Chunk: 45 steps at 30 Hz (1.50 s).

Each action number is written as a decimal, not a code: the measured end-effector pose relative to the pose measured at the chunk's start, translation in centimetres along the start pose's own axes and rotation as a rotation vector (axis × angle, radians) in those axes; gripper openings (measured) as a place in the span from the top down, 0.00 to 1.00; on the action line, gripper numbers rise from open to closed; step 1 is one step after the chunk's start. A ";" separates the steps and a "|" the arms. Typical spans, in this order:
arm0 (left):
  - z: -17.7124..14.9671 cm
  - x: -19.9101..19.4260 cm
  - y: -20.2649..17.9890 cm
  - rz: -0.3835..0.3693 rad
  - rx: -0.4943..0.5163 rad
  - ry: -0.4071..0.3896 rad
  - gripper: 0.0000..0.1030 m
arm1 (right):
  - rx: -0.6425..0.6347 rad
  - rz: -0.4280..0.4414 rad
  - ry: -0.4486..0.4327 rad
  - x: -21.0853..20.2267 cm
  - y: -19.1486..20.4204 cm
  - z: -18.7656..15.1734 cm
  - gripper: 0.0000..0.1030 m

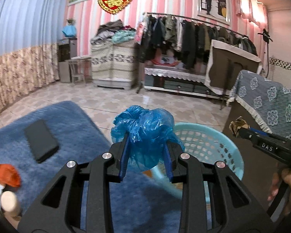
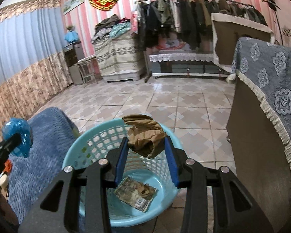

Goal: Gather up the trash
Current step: 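Carry both items to the basket and open the left tool to drop the blue bag, then open the right tool to drop the brown paper into the basket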

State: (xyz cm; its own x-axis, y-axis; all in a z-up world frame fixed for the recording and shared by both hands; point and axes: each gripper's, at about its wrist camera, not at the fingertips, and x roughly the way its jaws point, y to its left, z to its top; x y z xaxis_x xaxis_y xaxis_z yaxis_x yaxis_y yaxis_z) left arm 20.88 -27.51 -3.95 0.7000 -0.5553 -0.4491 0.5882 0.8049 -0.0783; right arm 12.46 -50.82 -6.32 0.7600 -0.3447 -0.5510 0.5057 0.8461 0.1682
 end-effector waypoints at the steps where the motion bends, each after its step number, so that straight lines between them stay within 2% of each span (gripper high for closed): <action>1: 0.0 0.5 -0.3 -0.011 0.001 0.004 0.71 | 0.012 -0.001 0.002 0.2 -0.3 0.1 0.63; 8: 0.1 4.4 -3.2 -0.082 0.037 0.042 0.70 | 0.039 -0.005 0.017 1.1 -1.2 0.3 0.63; 10: 0.1 5.2 -4.1 -0.081 0.056 0.045 0.62 | 0.053 -0.003 0.023 1.4 -1.5 0.3 0.63; 12: 0.2 5.8 -4.9 -0.065 0.066 0.040 0.46 | 0.060 -0.004 0.028 1.6 -1.9 0.2 0.63; 15: 0.7 6.5 -5.0 -0.067 0.057 0.045 0.35 | 0.065 -0.006 0.037 1.8 -2.3 0.2 0.63; 20: 1.3 6.0 -3.7 -0.020 0.043 0.018 0.19 | 0.056 -0.001 0.042 2.0 -1.9 0.1 0.63; 27: 1.7 4.2 -0.9 0.065 0.022 -0.002 0.09 | 0.021 0.018 0.061 2.4 -0.6 -0.3 0.63; 30: 1.5 3.2 0.3 0.118 0.027 -0.012 0.07 | 0.003 0.031 0.074 2.9 0.5 -0.5 0.63; 36: 1.0 1.5 2.2 0.179 0.016 -0.011 0.05 | -0.028 0.047 0.068 3.6 2.8 -0.8 0.61; 37: 0.9 1.3 2.6 0.185 0.010 -0.009 0.05 | -0.037 0.048 0.062 3.5 3.0 -0.9 0.59; 40: 0.6 0.5 3.5 0.198 -0.016 -0.002 0.05 | -0.070 0.035 0.037 3.1 3.9 -0.9 0.33; 42: 0.4 -0.2 4.2 0.209 -0.031 0.000 0.05 | -0.066 0.032 0.016 2.7 3.9 -0.8 0.30; 44: 0.3 -0.8 4.7 0.219 -0.039 0.000 0.05 | -0.050 0.028 0.005 2.5 3.6 -0.6 0.17; 45: 0.2 -1.3 5.0 0.226 -0.041 0.000 0.05 | -0.043 0.017 -0.005 2.3 3.4 -0.5 0.15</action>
State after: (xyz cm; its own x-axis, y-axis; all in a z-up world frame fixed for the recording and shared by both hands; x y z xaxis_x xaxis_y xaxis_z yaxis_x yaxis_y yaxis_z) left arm 23.02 -22.84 -3.56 0.8118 -0.3601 -0.4596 0.3997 0.9166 -0.0122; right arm 15.73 -48.54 -7.49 0.7703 -0.3321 -0.5444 0.4750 0.8684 0.1425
